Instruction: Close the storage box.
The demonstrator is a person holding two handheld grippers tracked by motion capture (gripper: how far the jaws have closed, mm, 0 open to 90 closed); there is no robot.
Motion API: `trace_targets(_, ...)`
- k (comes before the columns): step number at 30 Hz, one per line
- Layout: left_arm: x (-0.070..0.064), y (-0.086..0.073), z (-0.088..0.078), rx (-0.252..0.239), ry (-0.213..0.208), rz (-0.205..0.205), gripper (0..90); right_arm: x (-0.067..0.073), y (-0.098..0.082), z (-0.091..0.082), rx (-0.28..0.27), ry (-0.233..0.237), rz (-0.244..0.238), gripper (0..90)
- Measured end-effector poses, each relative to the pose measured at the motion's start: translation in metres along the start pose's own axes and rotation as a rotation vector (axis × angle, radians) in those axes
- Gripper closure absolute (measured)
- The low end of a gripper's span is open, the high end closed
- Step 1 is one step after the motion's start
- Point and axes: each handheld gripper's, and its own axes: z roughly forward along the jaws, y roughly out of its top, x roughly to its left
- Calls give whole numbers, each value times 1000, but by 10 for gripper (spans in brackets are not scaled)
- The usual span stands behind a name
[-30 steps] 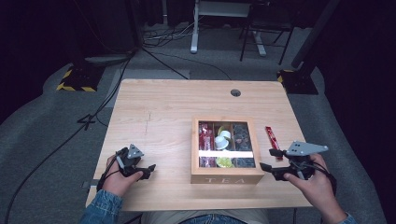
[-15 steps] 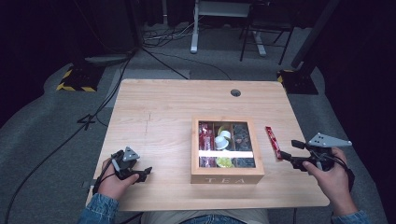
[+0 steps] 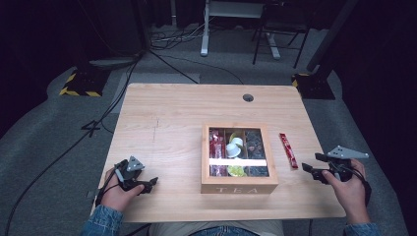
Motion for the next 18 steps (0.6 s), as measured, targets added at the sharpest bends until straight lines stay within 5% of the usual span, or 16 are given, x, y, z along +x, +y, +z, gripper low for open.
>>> trace_targets(9,2,-2,3,-25,-1,-3,161,-13,-23,15,24,1,48,226)
trace_targets(18,3,-4,7,-54,-8,2,117,-13,-35,22,122,31,-19,177)
